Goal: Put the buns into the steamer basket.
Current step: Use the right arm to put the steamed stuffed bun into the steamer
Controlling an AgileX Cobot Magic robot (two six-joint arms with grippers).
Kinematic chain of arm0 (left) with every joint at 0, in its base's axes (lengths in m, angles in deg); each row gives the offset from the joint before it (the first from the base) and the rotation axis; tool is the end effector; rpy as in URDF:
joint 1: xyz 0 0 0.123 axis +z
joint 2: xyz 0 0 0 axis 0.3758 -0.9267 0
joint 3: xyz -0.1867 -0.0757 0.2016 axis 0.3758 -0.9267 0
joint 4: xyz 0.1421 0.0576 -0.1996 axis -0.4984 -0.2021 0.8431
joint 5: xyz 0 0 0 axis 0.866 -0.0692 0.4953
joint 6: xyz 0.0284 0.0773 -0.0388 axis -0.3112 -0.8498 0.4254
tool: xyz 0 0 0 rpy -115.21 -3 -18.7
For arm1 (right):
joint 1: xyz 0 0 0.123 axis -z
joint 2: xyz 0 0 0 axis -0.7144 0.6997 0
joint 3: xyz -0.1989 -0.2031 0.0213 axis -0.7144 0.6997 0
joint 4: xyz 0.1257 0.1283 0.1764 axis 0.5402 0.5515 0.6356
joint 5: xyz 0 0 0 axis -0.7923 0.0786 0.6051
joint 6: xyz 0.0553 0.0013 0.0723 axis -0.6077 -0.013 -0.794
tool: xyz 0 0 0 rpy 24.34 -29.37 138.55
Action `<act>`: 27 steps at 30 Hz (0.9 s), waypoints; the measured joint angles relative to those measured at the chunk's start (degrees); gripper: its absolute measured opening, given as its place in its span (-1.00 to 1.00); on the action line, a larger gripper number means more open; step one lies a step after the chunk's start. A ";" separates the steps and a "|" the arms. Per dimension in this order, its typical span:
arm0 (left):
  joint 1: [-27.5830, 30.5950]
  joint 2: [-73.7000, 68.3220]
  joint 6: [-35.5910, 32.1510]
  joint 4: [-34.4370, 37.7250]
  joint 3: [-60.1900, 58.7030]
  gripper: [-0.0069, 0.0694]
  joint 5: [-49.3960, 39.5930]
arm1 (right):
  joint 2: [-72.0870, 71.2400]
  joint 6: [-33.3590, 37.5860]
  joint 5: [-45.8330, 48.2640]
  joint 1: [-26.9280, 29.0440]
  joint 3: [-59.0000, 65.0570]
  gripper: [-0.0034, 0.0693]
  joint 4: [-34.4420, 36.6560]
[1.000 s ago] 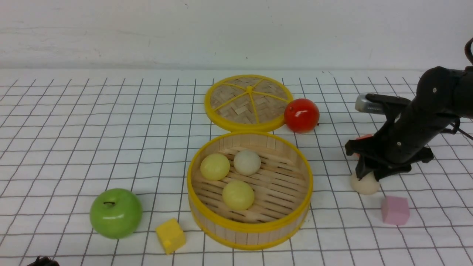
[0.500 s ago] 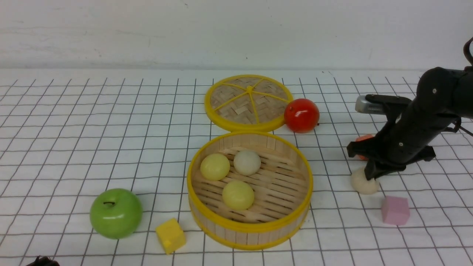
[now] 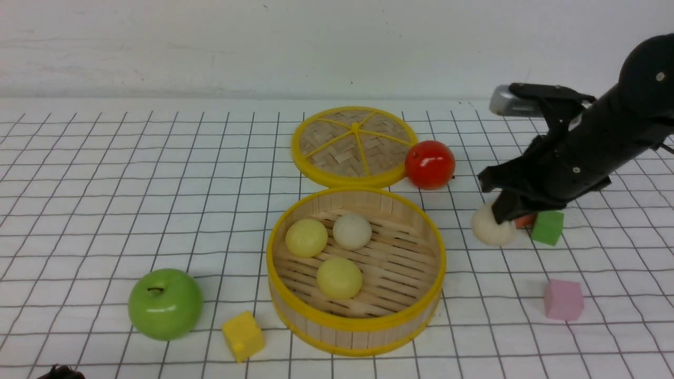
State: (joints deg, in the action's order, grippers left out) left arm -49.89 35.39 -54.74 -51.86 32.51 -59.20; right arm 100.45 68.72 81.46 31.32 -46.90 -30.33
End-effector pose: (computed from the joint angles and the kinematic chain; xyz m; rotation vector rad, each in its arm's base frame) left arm 0.0440 -0.0291 0.2350 0.1534 1.6361 -0.6932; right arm 0.3465 0.1138 0.2826 -0.3096 2.6272 0.4772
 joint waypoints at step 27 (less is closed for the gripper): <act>0.00 0.00 0.00 0.05 0.00 -0.48 0.00 | 1.78 -7.74 -1.98 -13.67 0.00 0.36 -0.76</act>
State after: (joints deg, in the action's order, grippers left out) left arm -49.89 35.39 -54.74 -51.81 32.51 -59.20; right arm 102.22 60.99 79.48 17.64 -46.90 -31.09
